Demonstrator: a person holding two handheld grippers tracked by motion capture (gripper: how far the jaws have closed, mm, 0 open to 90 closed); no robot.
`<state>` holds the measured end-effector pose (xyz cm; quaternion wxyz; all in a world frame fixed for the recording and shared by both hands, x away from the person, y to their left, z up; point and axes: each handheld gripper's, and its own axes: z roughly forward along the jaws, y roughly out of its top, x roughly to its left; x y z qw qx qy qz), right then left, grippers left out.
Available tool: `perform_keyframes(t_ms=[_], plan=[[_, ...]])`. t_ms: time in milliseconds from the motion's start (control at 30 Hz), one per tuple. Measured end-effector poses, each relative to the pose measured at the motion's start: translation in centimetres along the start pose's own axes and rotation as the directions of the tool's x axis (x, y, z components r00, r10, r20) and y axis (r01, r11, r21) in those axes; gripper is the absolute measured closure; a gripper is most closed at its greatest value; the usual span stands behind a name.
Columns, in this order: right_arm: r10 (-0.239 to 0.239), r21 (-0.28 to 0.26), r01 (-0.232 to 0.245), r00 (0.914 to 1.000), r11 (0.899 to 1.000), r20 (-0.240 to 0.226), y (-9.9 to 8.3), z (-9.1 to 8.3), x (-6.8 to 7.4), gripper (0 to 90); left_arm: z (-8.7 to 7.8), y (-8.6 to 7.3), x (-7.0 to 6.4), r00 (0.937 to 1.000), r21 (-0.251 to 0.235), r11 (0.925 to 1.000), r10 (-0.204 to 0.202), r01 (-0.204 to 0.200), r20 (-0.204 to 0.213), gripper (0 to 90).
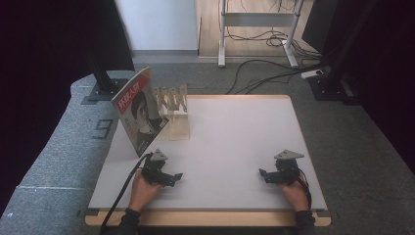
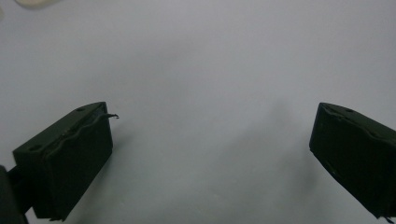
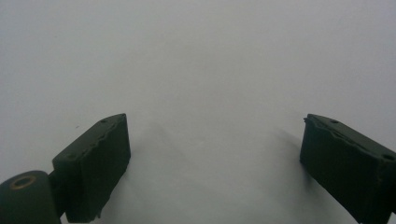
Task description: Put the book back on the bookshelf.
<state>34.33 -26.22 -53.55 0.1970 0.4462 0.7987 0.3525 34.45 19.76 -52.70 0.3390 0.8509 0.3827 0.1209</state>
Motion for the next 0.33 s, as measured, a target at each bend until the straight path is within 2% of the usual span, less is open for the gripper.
perform_keyframes(t_ms=[67,333], plan=[[0.0,0.0,0.0,1.0,1.0,0.0,-0.01,0.0,0.0,7.8,0.18,0.04,-0.38,0.9994,0.014,0.9997,0.022,-0.021,-0.026,0.0],[0.001,0.002,-0.001,1.0,1.0,-0.003,-0.08,-0.02,0.0,7.8,0.18,-0.03,-0.45,0.9992,0.016,0.9996,0.025,-0.025,-0.031,0.0]])
